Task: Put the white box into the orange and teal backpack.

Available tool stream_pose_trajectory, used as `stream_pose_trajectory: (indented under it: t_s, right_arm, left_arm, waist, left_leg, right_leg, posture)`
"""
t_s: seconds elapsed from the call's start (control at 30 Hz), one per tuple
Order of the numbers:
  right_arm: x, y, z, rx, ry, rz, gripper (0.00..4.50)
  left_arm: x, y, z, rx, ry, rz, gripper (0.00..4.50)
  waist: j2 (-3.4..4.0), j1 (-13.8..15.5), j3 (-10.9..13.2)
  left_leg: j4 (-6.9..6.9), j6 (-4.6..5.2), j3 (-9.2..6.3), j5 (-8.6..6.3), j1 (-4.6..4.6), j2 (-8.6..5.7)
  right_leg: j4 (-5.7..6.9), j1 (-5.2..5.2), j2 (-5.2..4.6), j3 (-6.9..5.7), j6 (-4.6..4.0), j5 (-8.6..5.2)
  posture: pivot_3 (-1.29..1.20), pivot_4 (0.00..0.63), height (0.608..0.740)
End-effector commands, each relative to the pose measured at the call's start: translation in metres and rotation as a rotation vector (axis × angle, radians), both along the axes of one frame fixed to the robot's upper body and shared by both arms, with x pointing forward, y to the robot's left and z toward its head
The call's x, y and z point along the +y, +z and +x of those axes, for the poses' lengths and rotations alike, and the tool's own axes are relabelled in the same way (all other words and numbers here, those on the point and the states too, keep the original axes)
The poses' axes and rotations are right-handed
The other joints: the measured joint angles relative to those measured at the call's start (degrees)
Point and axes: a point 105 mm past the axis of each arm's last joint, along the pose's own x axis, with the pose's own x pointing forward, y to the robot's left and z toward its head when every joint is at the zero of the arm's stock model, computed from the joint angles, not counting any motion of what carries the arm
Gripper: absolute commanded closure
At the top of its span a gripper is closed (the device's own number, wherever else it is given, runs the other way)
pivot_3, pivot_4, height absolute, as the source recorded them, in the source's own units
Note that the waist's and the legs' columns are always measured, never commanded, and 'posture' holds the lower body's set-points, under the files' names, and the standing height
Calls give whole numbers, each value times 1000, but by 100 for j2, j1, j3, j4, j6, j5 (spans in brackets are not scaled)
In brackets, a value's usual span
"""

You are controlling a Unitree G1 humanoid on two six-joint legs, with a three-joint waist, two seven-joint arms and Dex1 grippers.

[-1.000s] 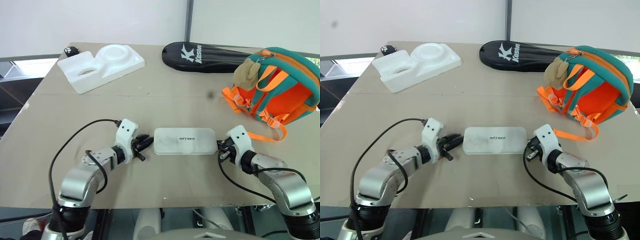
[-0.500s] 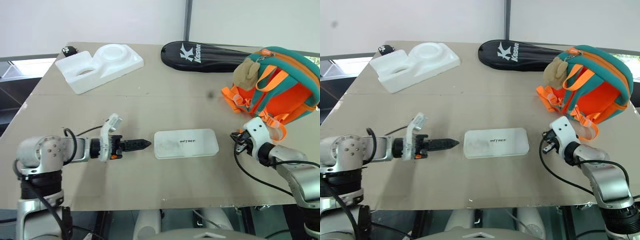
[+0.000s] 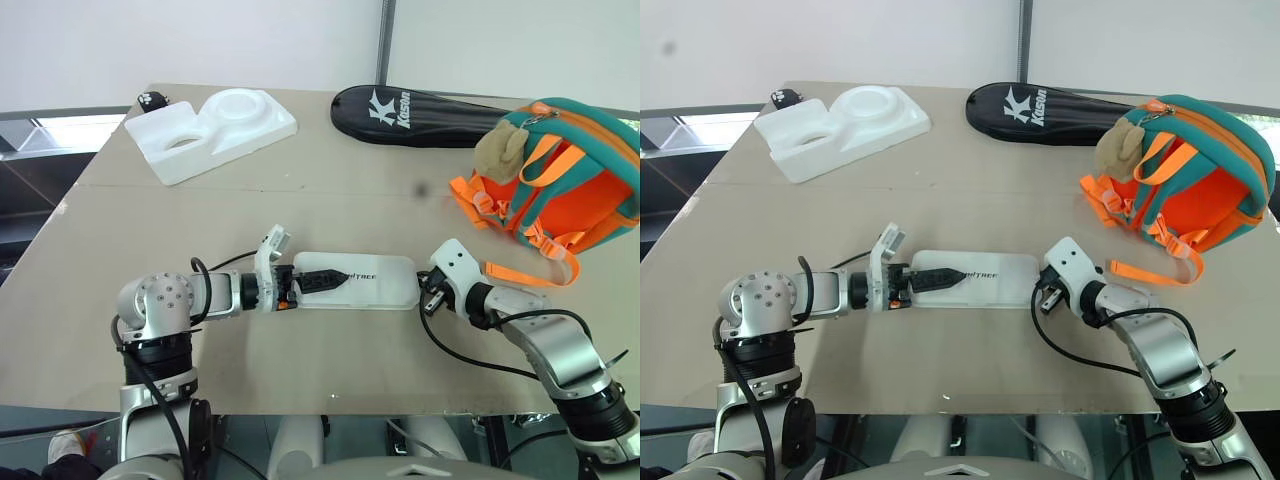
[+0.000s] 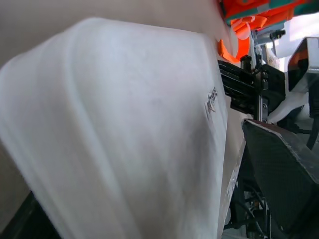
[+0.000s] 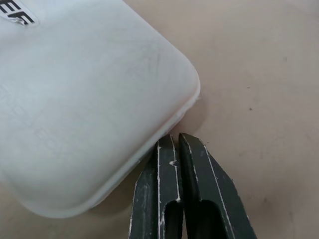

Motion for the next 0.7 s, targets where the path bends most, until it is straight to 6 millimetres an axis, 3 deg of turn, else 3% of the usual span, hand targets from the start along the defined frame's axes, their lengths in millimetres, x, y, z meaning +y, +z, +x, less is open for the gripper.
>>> stream_pose_trajectory:
  t_s: [0.03, 0.17, 0.27, 0.43, 0.53, 0.57, 0.7]
  right_arm:
    - [1, 12, 0, -49, -2, 50, 4500]
    - [-20, 30, 1, -89, -84, 123, 4500]
    - [-46, 65, -12, -162, -147, 253, 3844]
    - [-95, 116, -20, -285, -393, 330, 1714]
    - [-131, 126, -17, -301, -602, 296, 286]
    - [-138, 127, -14, -294, -643, 302, 78]
    - [-145, 131, 18, -279, -733, 388, 78]
  left_arm:
    - [-6, -4, -5, 27, -18, -31, 1832]
    - [1, 4, -3, 2, 17, -58, 3275]
    - [9, 22, 0, -61, 43, -124, 3354]
    - [16, 54, 12, -195, 104, -208, 3360]
    - [15, 62, 19, -231, 133, -218, 3360]
    - [14, 63, 20, -233, 131, -214, 3360]
    - [9, 66, 27, -235, 143, -233, 3360]
  waist:
    - [-1, 1, 1]
    - [-3, 28, 0]
    - [-2, 47, 1]
    - [-1, 29, 3]
    - [-1, 51, 3]
    - [-1, 51, 3]
    - [0, 37, 4]
  left_leg:
    - [0, 0, 0, 0, 0, 0]
    - [0, 0, -5, 0, -3, 0]
    - [0, 0, -4, 0, -1, 0]
    - [-6, 0, -12, 0, -7, 4]
    - [-5, 0, -13, 0, -6, 4]
    - [-4, 0, -13, 0, -6, 3]
    - [-6, 0, -6, 0, -10, -1]
  right_leg:
    - [0, 0, 0, 0, 0, 0]
    - [0, 0, 0, -5, 2, 1]
    - [0, 0, 0, -4, -3, -1]
    - [0, -5, 6, -7, 8, 5]
    - [2, -5, 5, -9, -7, -2]
    - [1, -4, 5, -9, -9, -4]
    - [-5, -6, 2, -3, -8, -3]
  posture:
    - [0, 150, 740]
    - [0, 150, 740]
    - [0, 150, 740]
    - [0, 150, 740]
    - [0, 150, 740]
    - [0, 150, 740]
    - [0, 150, 740]
